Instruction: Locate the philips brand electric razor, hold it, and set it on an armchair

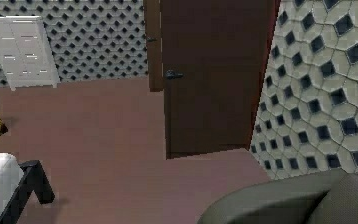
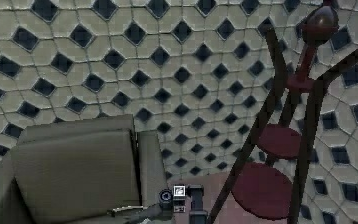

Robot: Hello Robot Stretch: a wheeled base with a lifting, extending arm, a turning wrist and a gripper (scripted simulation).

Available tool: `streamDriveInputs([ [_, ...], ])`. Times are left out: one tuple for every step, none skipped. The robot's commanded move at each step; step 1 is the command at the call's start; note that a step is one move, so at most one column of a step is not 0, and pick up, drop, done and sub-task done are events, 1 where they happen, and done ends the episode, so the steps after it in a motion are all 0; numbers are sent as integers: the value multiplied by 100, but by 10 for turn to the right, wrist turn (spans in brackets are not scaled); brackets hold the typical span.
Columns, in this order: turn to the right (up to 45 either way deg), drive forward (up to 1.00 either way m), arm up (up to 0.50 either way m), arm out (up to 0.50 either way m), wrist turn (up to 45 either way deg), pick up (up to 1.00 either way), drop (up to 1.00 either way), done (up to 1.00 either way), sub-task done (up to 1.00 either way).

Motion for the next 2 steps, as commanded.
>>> streamDriveInputs([
  [0,0,0,-8,0,0,0,0,0],
  [0,0,0,0,0,0,0,100,0],
])
